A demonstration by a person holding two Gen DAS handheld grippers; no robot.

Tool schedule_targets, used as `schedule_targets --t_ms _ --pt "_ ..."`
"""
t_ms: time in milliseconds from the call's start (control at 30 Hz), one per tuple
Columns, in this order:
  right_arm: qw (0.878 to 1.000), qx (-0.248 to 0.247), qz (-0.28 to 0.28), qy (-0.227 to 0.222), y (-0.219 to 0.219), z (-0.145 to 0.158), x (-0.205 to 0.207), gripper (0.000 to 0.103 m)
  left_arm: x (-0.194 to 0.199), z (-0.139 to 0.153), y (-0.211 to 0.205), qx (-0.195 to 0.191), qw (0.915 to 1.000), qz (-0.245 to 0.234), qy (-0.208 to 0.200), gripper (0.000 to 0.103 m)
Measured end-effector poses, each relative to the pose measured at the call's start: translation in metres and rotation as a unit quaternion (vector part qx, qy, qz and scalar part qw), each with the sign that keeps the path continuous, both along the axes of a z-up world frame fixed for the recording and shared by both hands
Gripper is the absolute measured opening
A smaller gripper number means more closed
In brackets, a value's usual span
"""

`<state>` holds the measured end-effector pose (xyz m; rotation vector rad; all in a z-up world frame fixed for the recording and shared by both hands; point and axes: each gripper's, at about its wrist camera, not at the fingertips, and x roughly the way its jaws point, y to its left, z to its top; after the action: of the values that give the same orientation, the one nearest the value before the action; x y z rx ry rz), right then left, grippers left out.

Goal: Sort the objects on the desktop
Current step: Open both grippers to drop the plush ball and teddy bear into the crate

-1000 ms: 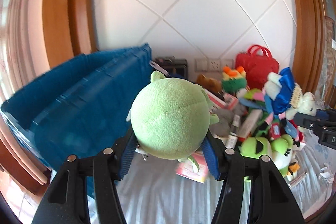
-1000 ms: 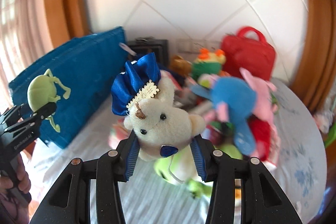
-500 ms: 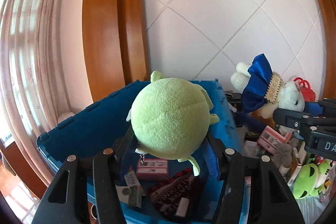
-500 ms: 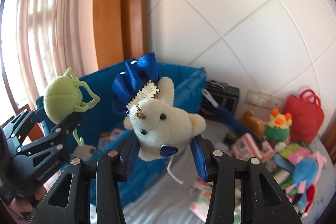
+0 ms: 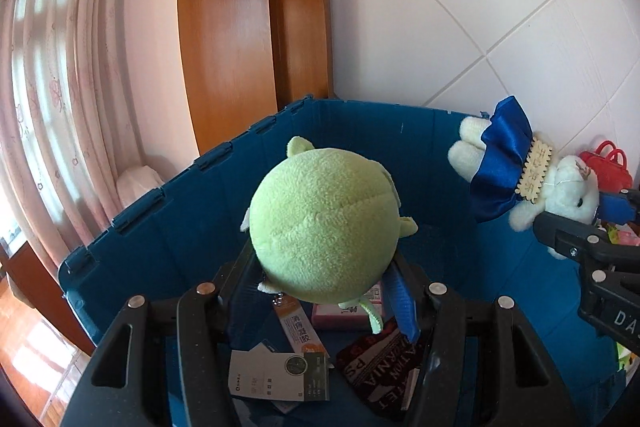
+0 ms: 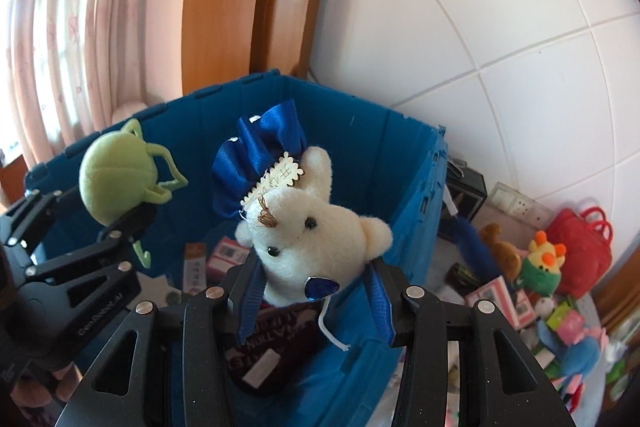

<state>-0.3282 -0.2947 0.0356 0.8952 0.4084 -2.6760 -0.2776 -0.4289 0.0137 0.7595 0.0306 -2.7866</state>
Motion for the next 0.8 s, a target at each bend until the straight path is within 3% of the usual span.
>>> schedule_targets --t_ms 367,600,800 --pt "0.999 0.038 -0.014 0.002 -0.012 -0.007 0.000 0.049 -0.011 -0.007 -0.001 0.011 0.9991 -0.011 -0.038 0.061" --pt "0.998 0.056 -0.022 0.024 -0.017 -0.004 0.009 0.088 -0.006 -0.007 0.003 0.010 0.9993 -0.010 -0.036 0.066" --pt "0.999 0.026 -0.022 0.026 -0.009 0.001 0.013 0.102 0.001 -0.005 0.000 0.014 0.9995 0.003 -0.028 0.072"
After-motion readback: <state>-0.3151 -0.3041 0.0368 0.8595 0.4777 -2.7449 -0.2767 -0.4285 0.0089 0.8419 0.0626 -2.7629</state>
